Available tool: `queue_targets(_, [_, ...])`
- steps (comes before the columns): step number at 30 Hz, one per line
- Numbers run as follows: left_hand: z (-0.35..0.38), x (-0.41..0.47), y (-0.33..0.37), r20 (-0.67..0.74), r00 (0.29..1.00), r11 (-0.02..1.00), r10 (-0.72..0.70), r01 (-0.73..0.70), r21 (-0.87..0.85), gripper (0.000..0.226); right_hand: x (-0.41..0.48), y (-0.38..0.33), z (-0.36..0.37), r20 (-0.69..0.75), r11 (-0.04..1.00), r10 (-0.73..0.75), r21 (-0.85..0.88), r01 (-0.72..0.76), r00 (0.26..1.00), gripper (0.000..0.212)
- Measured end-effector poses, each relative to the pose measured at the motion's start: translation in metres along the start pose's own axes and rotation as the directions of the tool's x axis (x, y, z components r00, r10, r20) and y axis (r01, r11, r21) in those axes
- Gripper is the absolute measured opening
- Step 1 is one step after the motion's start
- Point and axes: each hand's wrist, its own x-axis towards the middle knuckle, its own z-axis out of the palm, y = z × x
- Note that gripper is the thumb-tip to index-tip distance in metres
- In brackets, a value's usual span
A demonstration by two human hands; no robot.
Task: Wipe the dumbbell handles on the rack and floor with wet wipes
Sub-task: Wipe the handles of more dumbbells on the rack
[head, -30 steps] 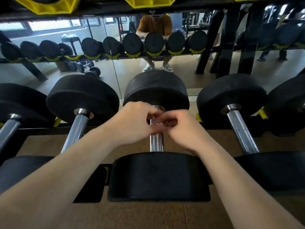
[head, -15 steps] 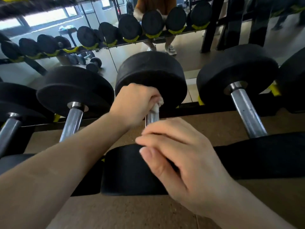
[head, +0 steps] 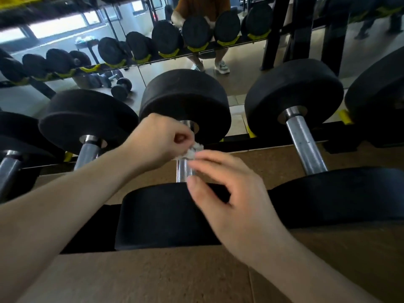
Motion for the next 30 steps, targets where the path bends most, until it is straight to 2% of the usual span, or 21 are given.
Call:
queue_targets(3, [-0.001, -0.014, 0.002, 0.161, 0.987, 0.995, 0.021, -0.005, -0.104, 0.013, 0.004, 0.010, -0.004, -0.022, 0.978, 0.175, 0.116, -0.172, 0.984, 0.030])
queue_targets(6, [-0.003, -0.028, 0.000, 0.257, 0.966, 0.985, 0.039, 0.006, -0.170, 0.037, 0.017, 0.013, -0.005, 0.017, 0.944, 0.322, 0.063, -0.323, 0.947, 0.036])
queue_targets(8, [-0.004, -0.029, -0.001, 0.268, 0.962, 0.970, -0.043, 0.105, -0.220, 0.044, 0.032, 0.016, -0.006, 0.132, 0.893, 0.441, 0.036, -0.449, 0.888, 0.049])
queue_targets(10, [-0.003, -0.027, -0.002, 0.234, 0.962, 0.938, -0.139, 0.203, -0.279, 0.029, 0.048, 0.018, -0.005, 0.266, 0.849, 0.495, 0.056, -0.526, 0.827, 0.048])
queue_targets(12, [-0.001, -0.022, -0.003, 0.124, 0.958, 0.897, -0.256, 0.284, -0.340, 0.011, 0.063, 0.021, 0.000, 0.304, 0.847, 0.478, 0.087, -0.524, 0.824, 0.034])
queue_targets(15, [0.009, -0.007, -0.003, -0.039, 0.898, 0.828, -0.438, 0.386, -0.406, 0.012, 0.085, 0.030, 0.013, 0.164, 0.874, 0.472, 0.036, -0.484, 0.866, 0.028])
queue_targets(17, [0.016, 0.000, -0.001, -0.073, 0.835, 0.737, -0.546, 0.436, -0.517, 0.013, 0.096, 0.036, 0.021, 0.077, 0.864, 0.485, 0.109, -0.491, 0.871, 0.029])
queue_targets(18, [0.018, 0.000, -0.002, -0.073, 0.835, 0.731, -0.546, 0.432, -0.527, 0.013, 0.100, 0.040, 0.024, 0.055, 0.848, 0.497, 0.180, -0.498, 0.866, 0.027])
queue_targets(21, [0.011, -0.011, -0.004, 0.003, 0.902, 0.806, -0.431, 0.386, -0.449, 0.014, 0.102, 0.043, 0.024, 0.022, 0.828, 0.489, 0.300, -0.473, 0.872, 0.019])
queue_targets(24, [0.010, -0.013, -0.007, -0.104, 0.924, 0.892, -0.369, 0.320, -0.319, 0.010, 0.099, 0.039, 0.020, 0.043, 0.826, 0.443, 0.367, -0.427, 0.895, 0.016])
queue_targets(27, [0.013, -0.001, -0.004, -0.204, 0.902, 0.907, -0.381, 0.322, -0.273, 0.006, 0.099, 0.040, 0.020, 0.038, 0.834, 0.460, 0.322, -0.447, 0.887, 0.018])
queue_targets(30, [0.010, -0.008, -0.004, -0.070, 0.934, 0.897, -0.350, 0.312, -0.312, 0.011, 0.098, 0.036, 0.014, 0.076, 0.874, 0.458, 0.144, -0.464, 0.886, 0.016])
